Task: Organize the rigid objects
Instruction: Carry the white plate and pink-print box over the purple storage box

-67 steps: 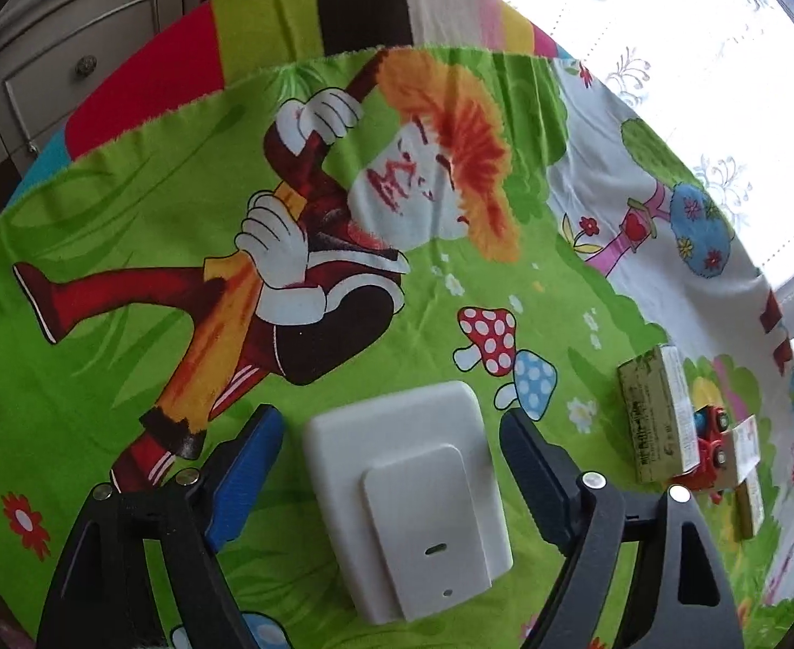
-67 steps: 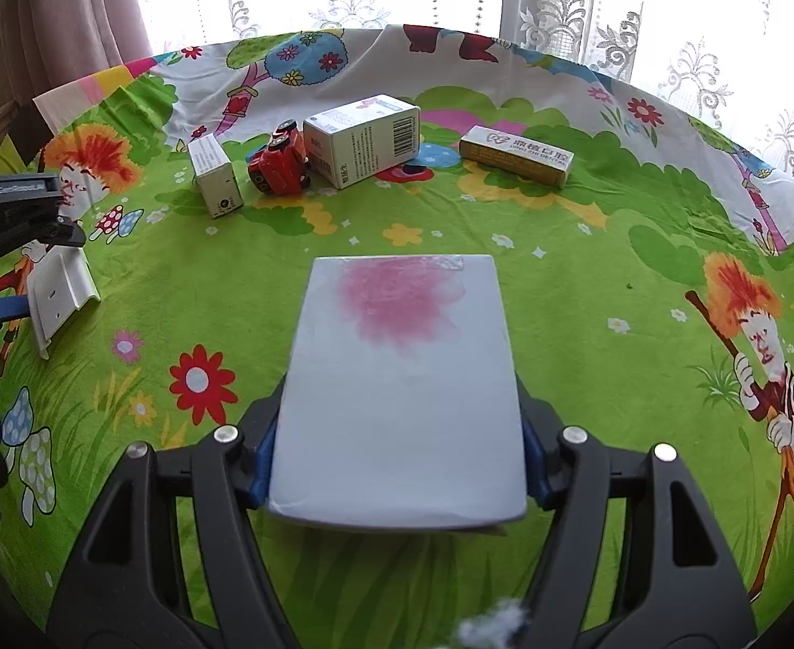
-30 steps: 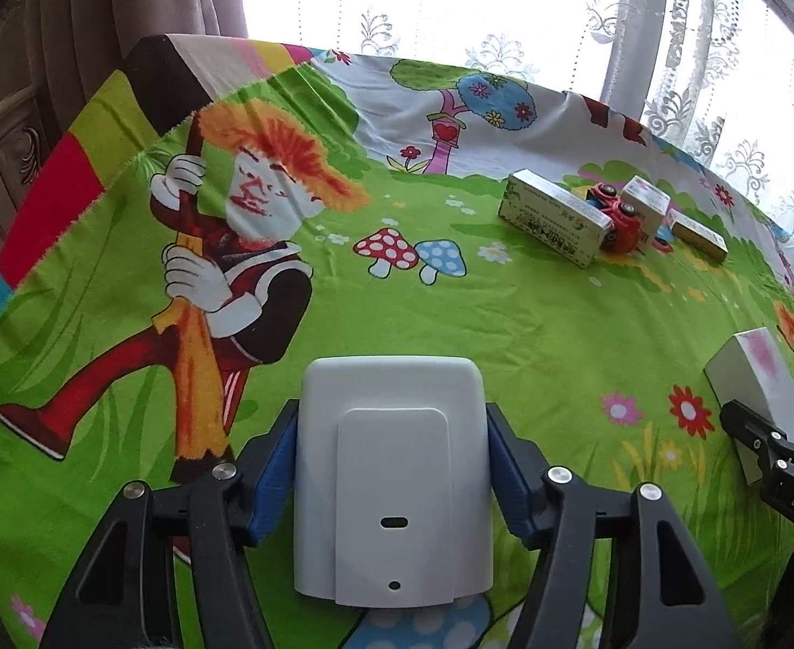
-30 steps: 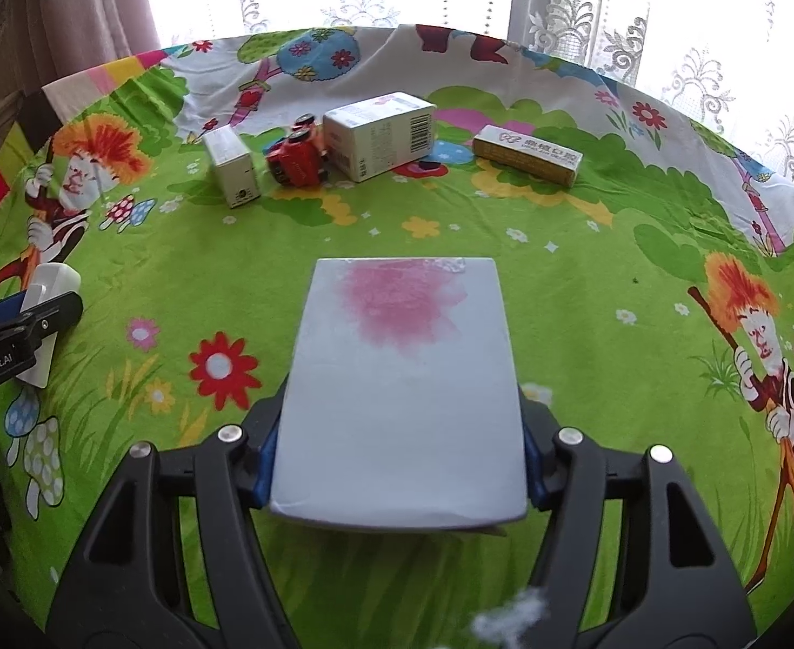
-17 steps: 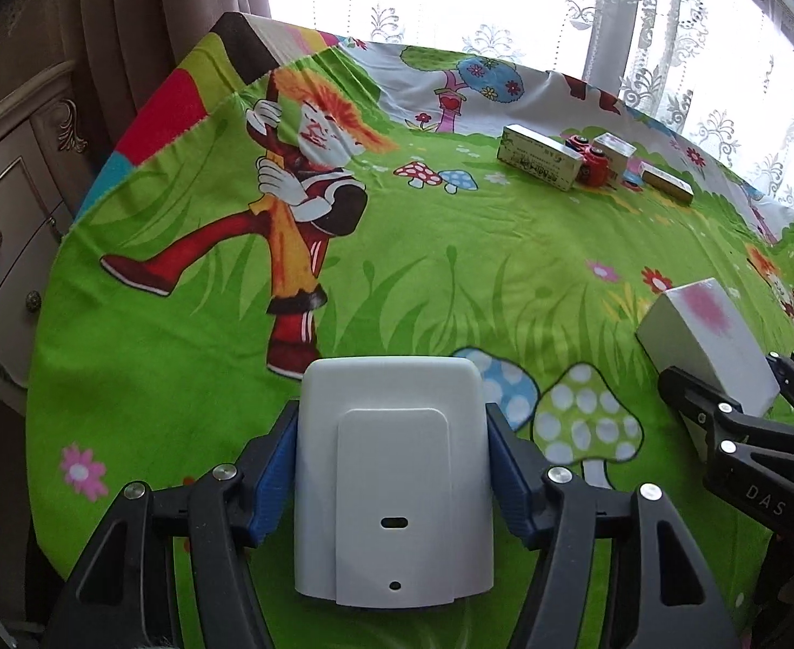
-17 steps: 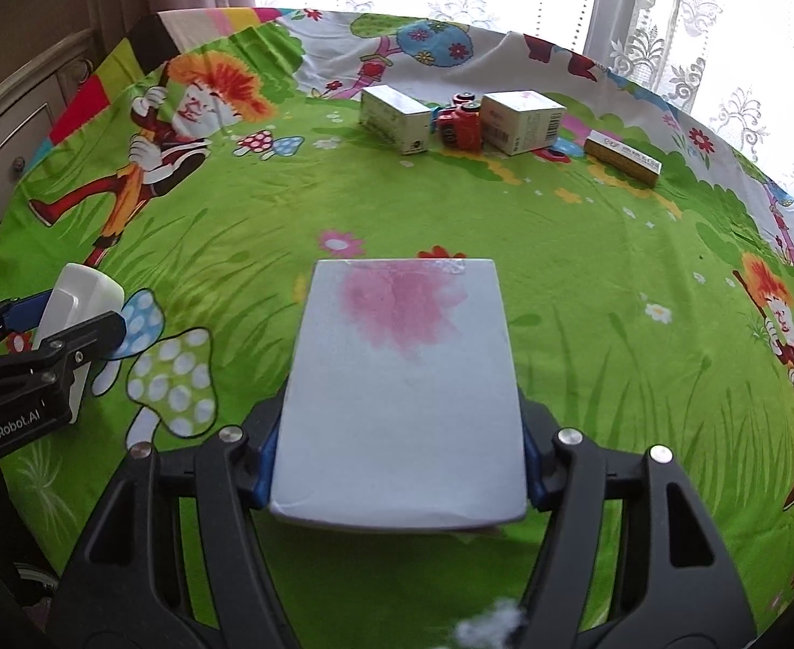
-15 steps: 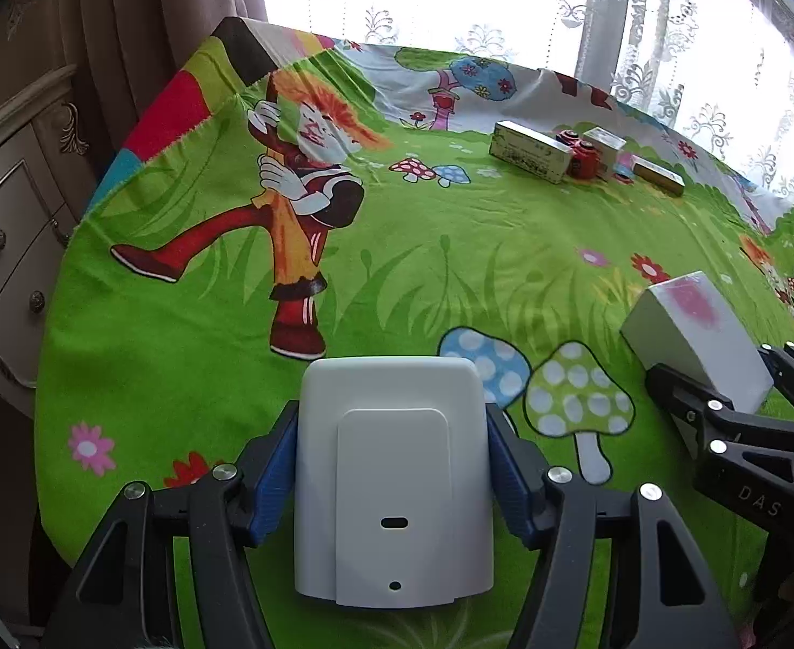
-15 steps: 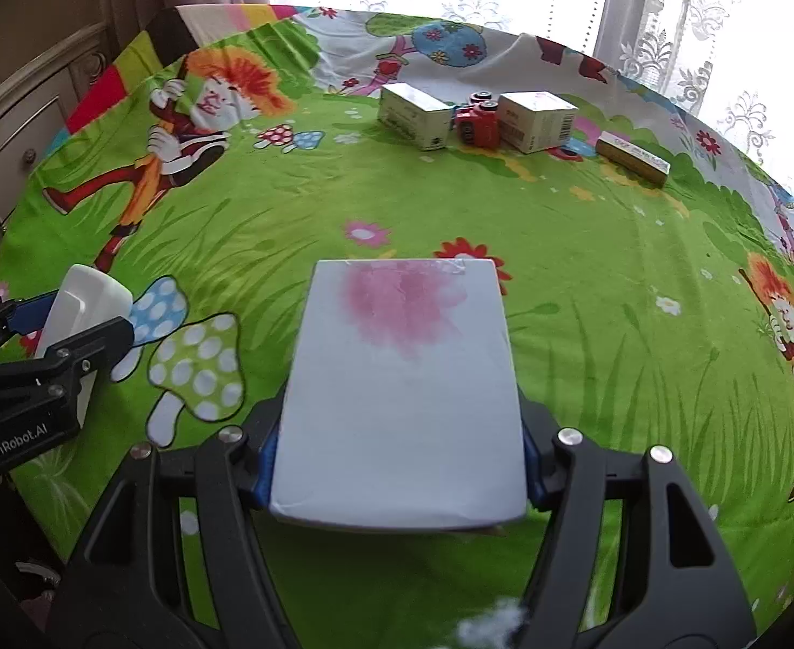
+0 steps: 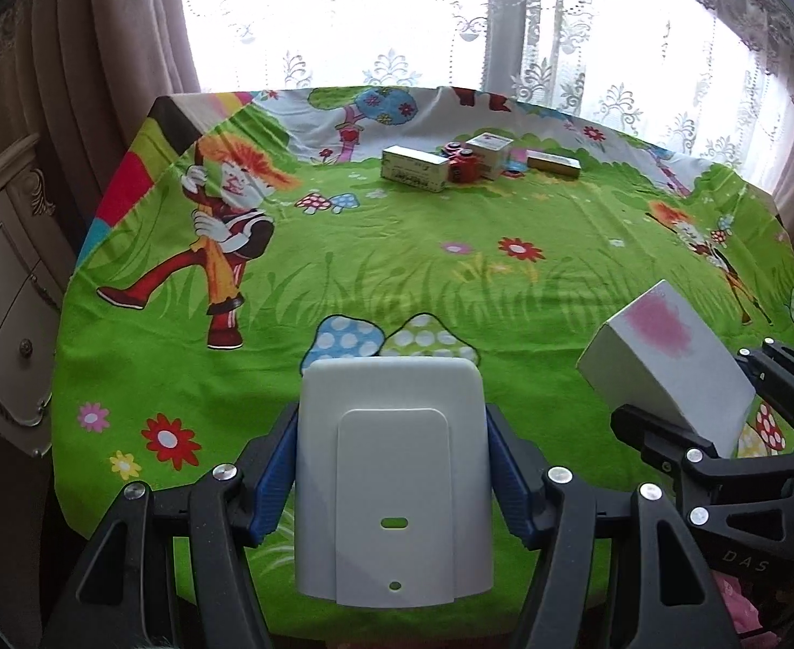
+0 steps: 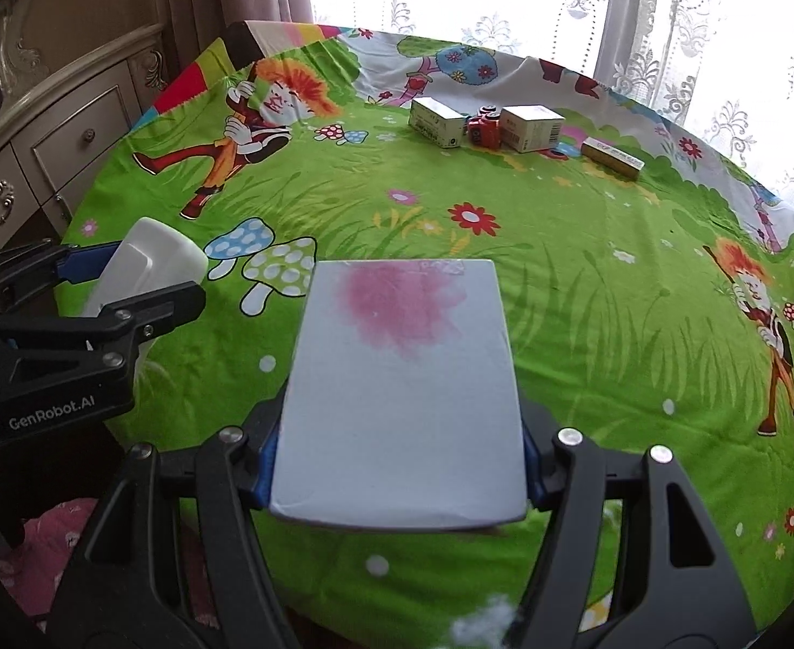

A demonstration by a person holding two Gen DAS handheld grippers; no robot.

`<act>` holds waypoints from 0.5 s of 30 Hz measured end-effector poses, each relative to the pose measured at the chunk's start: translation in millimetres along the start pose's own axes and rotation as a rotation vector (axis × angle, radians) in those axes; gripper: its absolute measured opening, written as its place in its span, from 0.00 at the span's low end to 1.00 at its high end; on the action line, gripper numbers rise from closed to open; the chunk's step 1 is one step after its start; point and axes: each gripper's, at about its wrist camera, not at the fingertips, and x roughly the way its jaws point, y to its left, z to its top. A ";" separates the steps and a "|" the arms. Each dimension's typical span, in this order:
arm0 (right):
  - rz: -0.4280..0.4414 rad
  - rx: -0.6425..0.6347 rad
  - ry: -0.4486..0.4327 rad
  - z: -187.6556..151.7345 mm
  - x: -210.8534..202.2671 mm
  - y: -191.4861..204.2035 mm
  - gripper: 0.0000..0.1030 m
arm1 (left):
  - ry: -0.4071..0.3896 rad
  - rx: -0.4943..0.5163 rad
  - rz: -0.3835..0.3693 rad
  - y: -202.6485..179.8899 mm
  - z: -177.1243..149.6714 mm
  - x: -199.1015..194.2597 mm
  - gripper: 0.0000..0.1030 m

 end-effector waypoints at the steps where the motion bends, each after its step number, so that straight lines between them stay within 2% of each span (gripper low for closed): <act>1: -0.001 0.008 -0.006 -4.0 -7.3 -3.8 0.67 | -0.005 0.021 -0.007 -6.5 0.5 -3.3 0.62; 9: -0.059 0.076 -0.046 -41.1 -57.0 -39.5 0.67 | 0.002 0.197 -0.072 -65.8 -0.8 -16.9 0.62; 15: -0.110 0.184 -0.066 -69.7 -90.1 -78.1 0.67 | -0.011 0.365 -0.118 -121.4 -3.6 -27.1 0.62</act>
